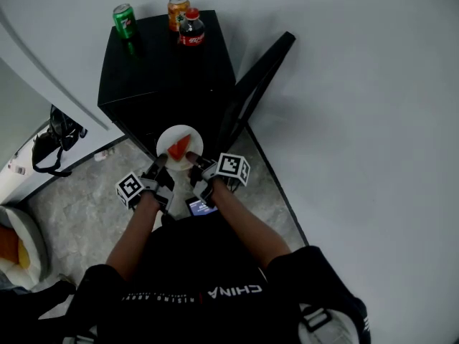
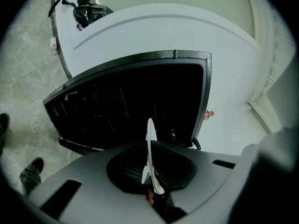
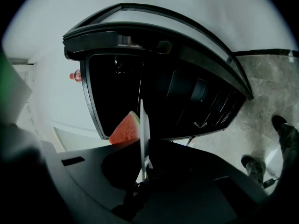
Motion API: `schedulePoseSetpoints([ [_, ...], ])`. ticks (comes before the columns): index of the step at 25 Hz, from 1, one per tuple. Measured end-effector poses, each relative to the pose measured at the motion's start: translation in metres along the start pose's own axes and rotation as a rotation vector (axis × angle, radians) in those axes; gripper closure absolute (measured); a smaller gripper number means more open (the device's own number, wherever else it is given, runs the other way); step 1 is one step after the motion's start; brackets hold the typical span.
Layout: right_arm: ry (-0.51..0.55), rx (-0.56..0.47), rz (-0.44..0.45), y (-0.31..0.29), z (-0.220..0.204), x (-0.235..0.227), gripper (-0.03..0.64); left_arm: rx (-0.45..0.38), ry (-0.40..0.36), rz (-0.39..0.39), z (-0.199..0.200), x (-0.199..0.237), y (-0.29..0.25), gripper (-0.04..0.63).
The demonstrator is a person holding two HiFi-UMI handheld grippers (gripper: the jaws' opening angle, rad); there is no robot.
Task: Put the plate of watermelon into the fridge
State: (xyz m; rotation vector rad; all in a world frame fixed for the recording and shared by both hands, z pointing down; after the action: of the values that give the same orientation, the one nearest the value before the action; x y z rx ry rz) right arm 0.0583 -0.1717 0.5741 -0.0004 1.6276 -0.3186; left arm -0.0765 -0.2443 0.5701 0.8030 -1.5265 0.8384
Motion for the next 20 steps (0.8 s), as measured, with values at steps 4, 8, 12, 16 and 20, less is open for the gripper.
schedulePoseSetpoints([
  [4,0.014,0.007,-0.004,-0.003,0.0,0.001,0.588,-0.015,0.024,0.001,0.001,0.001,0.001,0.568],
  [8,0.021,0.026,-0.007,-0.004,-0.005,0.002,0.588,-0.032,0.044,0.008,0.003,0.002,0.007,0.569],
  [12,0.027,0.037,-0.012,-0.01,-0.004,-0.001,0.588,-0.053,0.056,0.018,0.006,0.009,0.005,0.571],
  [16,0.056,0.033,-0.027,-0.018,0.001,-0.002,0.588,-0.076,0.072,0.028,0.009,0.013,-0.001,0.572],
  [20,0.065,0.032,-0.031,-0.039,0.013,-0.008,0.588,-0.11,0.083,0.047,0.019,0.024,-0.018,0.572],
])
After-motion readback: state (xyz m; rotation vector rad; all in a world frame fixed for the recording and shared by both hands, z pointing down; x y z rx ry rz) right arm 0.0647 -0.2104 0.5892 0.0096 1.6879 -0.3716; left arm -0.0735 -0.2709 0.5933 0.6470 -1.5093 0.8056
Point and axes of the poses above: the fingertips, and each gripper's own axes: y backward along the fingers, x to its left, z out of its top, the point moved 5 cm from there along y, backward along the fingers, and after that the axes turned 7 degrees about -x, right-handed, at the moved point
